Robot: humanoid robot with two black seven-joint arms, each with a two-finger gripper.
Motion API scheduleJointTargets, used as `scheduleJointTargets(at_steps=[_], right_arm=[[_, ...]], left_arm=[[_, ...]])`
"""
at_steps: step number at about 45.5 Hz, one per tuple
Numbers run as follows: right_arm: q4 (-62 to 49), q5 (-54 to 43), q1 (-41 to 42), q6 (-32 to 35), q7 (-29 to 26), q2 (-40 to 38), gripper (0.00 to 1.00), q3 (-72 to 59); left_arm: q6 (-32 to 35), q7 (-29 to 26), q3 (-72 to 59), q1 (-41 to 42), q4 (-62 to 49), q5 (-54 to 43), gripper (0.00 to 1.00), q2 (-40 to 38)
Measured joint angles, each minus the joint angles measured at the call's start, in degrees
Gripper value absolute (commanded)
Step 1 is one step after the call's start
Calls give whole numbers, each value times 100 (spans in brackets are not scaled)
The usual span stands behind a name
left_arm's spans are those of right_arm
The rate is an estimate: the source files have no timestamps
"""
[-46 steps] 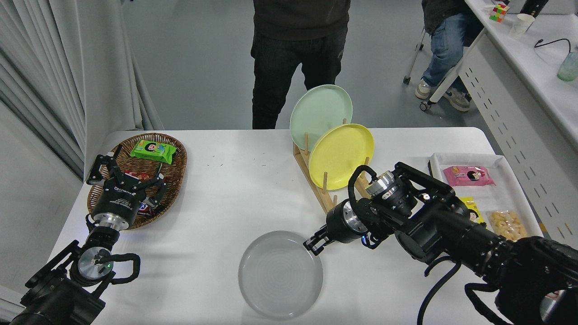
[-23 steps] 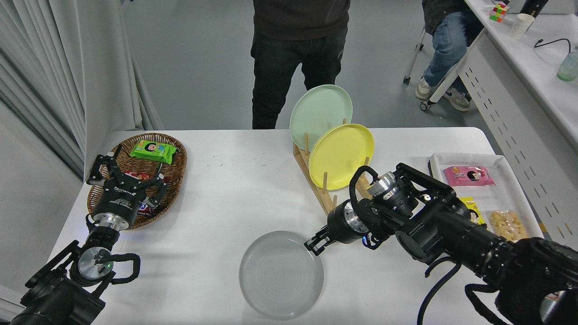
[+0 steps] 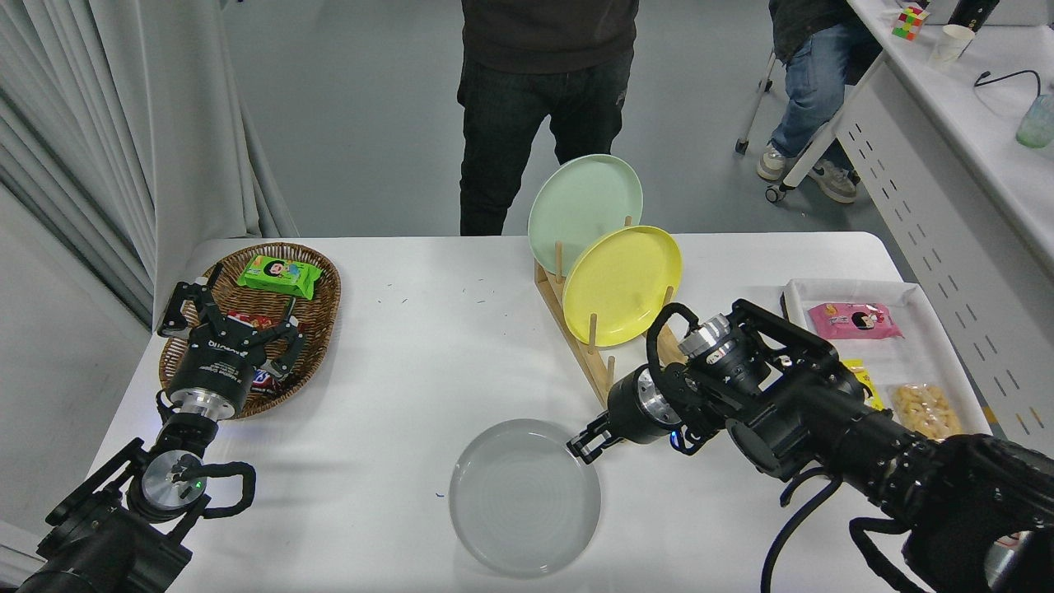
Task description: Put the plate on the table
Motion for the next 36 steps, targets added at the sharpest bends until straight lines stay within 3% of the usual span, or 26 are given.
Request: scheduleJointTargets(at_steps=[8, 9, 11, 14, 17, 22, 25, 36], right_arm=[[-10, 2, -1, 0, 0, 0, 0, 4], [-11, 5, -1, 0, -1, 0, 7, 4], [-10, 6, -1, 0, -3, 0, 31, 4], [-9, 12, -1, 0, -9, 0, 35, 4], [2, 15, -1, 0, -13, 0, 51, 4], [12, 22, -1, 0, -19, 0, 62, 4], [19, 25, -1, 0, -21, 0, 81, 4], [83, 32, 14, 0, -33, 0, 82, 3]], left_arm=[[0, 0, 0, 0, 0, 0, 98, -1], [0, 0, 0, 0, 0, 0, 98, -1], [0, 0, 0, 0, 0, 0, 98, -1], [0, 0, 0, 0, 0, 0, 98, -1], [0, 4, 0, 0, 0, 0, 98, -1], [0, 4, 0, 1, 0, 0, 98, -1], [0, 4, 0, 3, 0, 0, 98, -1], [1, -1, 0, 3, 0, 0, 98, -1]])
